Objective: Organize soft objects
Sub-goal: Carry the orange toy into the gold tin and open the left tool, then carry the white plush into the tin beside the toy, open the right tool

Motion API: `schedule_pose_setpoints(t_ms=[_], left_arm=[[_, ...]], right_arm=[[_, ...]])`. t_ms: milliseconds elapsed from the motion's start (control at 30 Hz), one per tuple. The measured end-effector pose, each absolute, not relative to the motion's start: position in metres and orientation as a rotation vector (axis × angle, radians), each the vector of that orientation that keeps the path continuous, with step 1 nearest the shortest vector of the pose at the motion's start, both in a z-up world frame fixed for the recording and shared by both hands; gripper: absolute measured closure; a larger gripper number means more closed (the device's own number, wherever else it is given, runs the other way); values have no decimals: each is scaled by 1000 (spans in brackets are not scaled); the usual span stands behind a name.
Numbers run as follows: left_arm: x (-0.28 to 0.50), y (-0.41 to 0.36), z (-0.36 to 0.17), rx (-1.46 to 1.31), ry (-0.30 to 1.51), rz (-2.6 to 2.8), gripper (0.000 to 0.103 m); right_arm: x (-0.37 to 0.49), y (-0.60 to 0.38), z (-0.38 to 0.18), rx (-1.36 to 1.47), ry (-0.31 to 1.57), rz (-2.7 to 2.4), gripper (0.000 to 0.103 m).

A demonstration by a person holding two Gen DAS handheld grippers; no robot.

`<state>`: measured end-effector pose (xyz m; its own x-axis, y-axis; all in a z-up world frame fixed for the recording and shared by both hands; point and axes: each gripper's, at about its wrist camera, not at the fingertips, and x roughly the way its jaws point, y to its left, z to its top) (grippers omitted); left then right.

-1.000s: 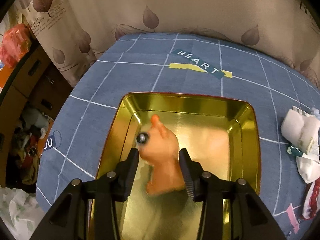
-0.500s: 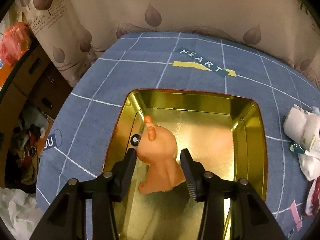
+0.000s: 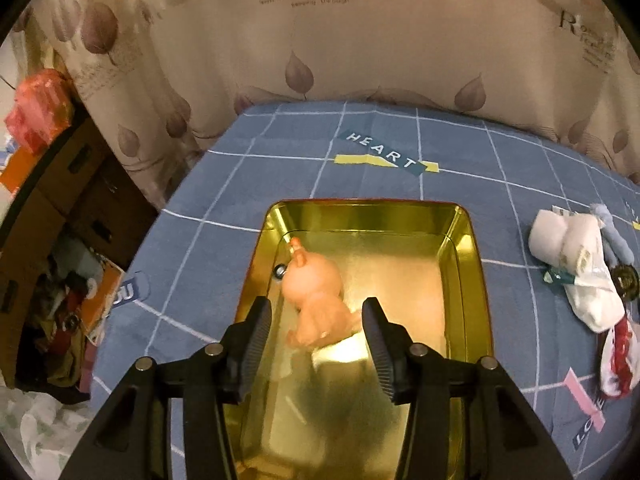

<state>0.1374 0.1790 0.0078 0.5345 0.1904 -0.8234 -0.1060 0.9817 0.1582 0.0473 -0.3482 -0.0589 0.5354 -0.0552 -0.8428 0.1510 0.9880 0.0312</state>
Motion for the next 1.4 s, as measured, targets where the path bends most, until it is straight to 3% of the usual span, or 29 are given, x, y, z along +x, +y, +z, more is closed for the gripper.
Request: schedule_pose_setpoints(t_ms=[533,767,1000,1400], left_arm=[[29,195,19,55,880,253,55],[12,217,9,29,871,300,55],[3,234,1,-1,863,348,55],[5,241,-9,-27,890,348,55]], right_arm=[[47,-346,-59,92,997,-132,63],[47,-345,-54,71,985,-156,70],[42,-331,-18,75,909,-173,70],[60,-209,36,15,858,132,70]])
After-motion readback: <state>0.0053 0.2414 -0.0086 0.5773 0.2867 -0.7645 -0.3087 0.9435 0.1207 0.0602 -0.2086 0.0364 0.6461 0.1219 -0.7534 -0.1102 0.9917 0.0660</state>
